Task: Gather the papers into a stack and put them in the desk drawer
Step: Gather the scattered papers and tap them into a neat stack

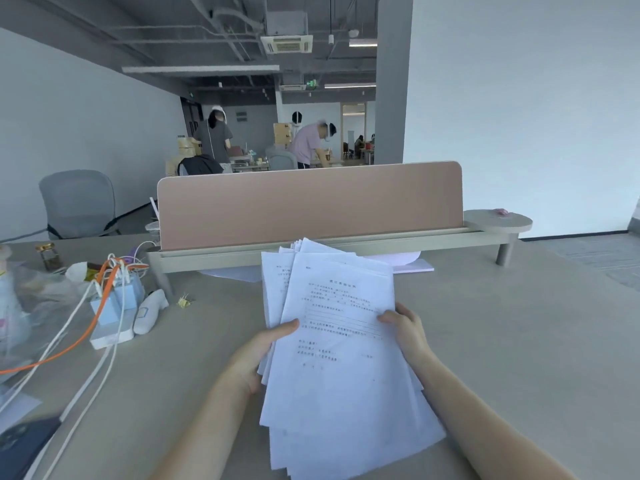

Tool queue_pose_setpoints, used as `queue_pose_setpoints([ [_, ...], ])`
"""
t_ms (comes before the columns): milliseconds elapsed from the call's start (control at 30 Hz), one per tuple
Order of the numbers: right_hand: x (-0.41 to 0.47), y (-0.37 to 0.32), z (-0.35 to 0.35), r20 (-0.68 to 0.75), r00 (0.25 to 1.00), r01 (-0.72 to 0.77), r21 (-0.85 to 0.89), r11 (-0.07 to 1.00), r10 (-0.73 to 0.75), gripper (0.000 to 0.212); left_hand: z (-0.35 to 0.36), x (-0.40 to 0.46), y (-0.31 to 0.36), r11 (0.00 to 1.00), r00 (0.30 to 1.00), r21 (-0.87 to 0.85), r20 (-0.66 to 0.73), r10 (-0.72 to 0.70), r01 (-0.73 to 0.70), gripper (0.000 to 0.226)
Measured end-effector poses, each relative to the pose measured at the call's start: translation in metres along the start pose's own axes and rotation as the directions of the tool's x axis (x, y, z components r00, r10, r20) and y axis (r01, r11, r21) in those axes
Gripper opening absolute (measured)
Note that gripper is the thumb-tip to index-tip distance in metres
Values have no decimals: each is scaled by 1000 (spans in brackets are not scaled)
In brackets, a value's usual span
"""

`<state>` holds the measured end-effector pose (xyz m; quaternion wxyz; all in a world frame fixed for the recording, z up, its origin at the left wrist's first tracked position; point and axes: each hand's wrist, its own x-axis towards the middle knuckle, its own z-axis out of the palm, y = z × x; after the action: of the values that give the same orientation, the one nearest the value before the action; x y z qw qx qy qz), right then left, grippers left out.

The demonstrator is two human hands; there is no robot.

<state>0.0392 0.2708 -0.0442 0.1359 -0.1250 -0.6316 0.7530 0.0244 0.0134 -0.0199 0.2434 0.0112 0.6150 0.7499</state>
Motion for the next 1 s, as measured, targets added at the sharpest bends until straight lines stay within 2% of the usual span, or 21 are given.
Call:
queue_pose_setpoints([
  [67,-1,-10,-2,1,1000,31,10,999,-31,12,4,-3,9,999,999,22,8,33,-33,26],
  [200,-5,-39,-3,76,990,111,59,992,-116,22,2,1,36,968,975,116,30,221,-223,33],
  [300,-9,-68,2,162,965,193,98,976,-207,30,-2,2,60,935,943,122,13,333,-332,38],
  [500,-13,-102,28,125,913,387,28,922,-387,26,5,-4,85,851,843,77,-117,525,-519,20],
  [633,-10,-94,42,85,906,413,22,910,-414,26,5,3,79,835,810,76,-212,547,-545,19],
  [700,-9,-86,46,100,909,403,39,914,-405,35,3,5,76,840,808,95,-235,541,-535,14],
  [867,-6,-79,53,76,927,362,89,928,-368,44,0,8,74,849,822,146,-209,529,-509,13],
  [1000,-2,-79,52,58,934,345,96,934,-352,40,-1,8,74,849,836,141,-154,527,-510,19],
])
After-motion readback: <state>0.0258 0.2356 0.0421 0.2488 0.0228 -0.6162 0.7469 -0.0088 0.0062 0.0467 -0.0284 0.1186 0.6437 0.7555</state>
